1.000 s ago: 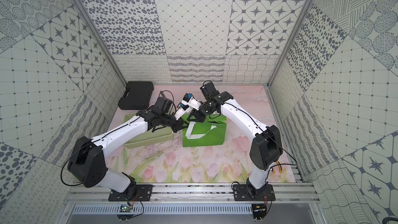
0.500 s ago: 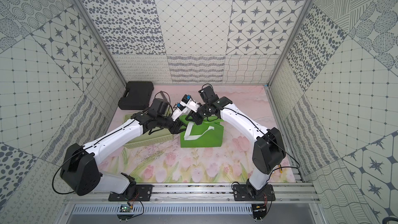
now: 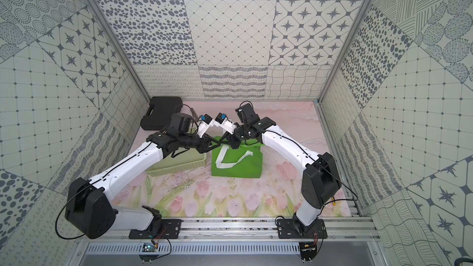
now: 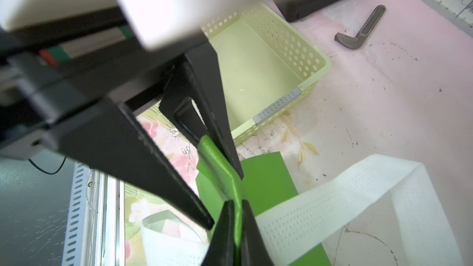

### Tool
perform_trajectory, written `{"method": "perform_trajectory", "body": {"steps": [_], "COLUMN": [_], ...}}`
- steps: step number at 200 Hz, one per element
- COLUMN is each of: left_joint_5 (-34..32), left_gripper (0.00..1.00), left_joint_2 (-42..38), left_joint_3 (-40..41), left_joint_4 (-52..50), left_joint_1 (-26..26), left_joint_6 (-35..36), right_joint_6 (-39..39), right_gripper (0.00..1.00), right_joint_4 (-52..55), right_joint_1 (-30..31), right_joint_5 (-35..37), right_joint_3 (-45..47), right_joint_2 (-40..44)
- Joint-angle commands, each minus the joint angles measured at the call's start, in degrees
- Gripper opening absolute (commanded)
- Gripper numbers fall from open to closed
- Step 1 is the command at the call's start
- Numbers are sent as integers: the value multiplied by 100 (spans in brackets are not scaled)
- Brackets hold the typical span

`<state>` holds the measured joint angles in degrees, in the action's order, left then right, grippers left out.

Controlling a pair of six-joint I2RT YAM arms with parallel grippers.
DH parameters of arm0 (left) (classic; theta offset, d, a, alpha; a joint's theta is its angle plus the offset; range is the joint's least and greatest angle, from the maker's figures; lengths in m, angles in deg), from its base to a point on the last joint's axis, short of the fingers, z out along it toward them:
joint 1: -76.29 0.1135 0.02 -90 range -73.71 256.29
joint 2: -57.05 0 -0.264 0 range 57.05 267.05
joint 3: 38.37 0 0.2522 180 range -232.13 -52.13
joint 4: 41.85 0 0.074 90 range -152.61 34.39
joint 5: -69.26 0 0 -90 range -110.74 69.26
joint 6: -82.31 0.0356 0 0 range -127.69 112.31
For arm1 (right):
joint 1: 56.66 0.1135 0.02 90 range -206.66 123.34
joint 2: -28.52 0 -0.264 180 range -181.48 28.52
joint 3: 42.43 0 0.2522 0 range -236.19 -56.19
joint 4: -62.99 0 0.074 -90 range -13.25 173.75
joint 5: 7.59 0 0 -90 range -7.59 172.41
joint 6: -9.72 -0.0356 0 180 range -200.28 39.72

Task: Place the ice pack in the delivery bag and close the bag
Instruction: Seal the delivery bag at the center of the board.

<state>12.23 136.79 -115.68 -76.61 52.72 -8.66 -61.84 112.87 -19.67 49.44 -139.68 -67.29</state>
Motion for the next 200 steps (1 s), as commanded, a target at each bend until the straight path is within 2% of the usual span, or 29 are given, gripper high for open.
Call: {"method": "perform_trajectory", "body": {"steps": [1, 15, 32, 44, 50, 60, 74, 90, 96, 110, 121, 136, 168, 200], "left_joint_5": [597, 590, 567, 515, 499, 522, 522, 496, 471, 465, 420, 404, 642, 1239], "left_gripper": [21, 18, 3, 0, 0, 0, 0, 0, 8, 18, 37, 50, 60, 61], "left_joint_2": [105, 146, 156, 148, 155, 147, 154, 156, 148, 105, 77, 43, 96, 647], "left_joint_3": [-153, -185, -176, -176, -169, -155, -140, -165, -183, -247, -359, -580, -1183, -1981], "left_joint_4": [377, 351, 394, 414, 419, 424, 428, 348, 319, 228, 107, -172, -741, -1072], "left_joint_1": [50, 61, 66, 63, 69, 63, 65, 65, 59, 69, 69, 84, 64, -82], "left_joint_6": [-160, -159, -161, -164, -158, -135, -124, -121, -115, -105, -98, -45, -38, -114], "right_joint_6": [-24, -16, -8, -48, -55, -92, -191, -344, -414, -480, -542, -621, -907, -1234], "right_gripper": [0, 0, 0, 0, 8, 29, 34, 52, 58, 67, 72, 75, 76, 81], "right_joint_4": [-17, -17, -17, -60, -77, -133, -275, -617, -790, -1090, -1258, -1306, -1380, -1406], "right_joint_1": [-4, 0, -3, -1, -6, -4, -9, -10, -12, -34, -45, -97, -195, -244], "right_joint_5": [151, 143, 149, 242, 281, 375, 591, 943, 1147, 1478, 1772, 2033, 2555, 2939], "right_joint_3": [122, 122, 113, 113, 113, 113, 142, 317, 429, 701, 908, 1152, 1849, 2753], "right_joint_2": [106, 92, 97, 121, 143, 211, 402, 740, 898, 1324, 1645, 2067, 3027, 4072]}}
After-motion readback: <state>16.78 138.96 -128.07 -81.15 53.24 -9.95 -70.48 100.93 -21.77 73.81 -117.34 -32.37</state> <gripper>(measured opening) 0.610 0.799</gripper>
